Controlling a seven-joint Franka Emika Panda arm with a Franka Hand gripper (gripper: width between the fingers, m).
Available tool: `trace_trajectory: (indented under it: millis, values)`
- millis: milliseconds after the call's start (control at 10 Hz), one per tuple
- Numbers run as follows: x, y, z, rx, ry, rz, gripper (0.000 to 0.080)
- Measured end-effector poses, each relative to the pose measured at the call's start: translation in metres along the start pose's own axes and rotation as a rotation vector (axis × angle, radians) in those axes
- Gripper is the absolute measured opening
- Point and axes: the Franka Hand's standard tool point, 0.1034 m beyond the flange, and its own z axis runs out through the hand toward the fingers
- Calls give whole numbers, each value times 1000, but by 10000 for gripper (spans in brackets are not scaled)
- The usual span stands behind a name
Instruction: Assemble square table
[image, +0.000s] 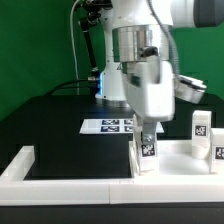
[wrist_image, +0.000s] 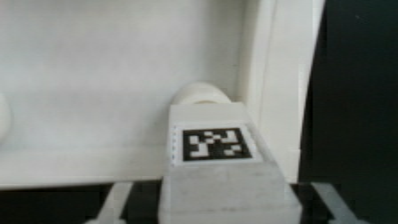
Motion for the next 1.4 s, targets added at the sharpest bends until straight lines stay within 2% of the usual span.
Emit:
trace_trajectory:
  millis: [200, 300, 500, 600, 700, 800, 900, 1100, 1300, 1400]
  values:
    - [-6, -1, 2, 37, -107, 424, 290]
    - [-5, -1, 3, 43, -123, 556, 290]
    - [-4, -1, 3, 45, -122, 612, 300]
    - [-4, -1, 3, 47, -113, 546, 300]
    - [-7, -4, 0, 52, -87, 349, 468]
    - [-8, -6, -2, 67, -77, 136, 468]
    - [-8, -6, -2, 72, -72, 43, 611]
    - [-6, -5, -1, 71, -60, -75, 638]
    - [-1, -5, -1, 67, -31, -420, 649]
    - [-1, -8, -2, 50, -8, -675, 649]
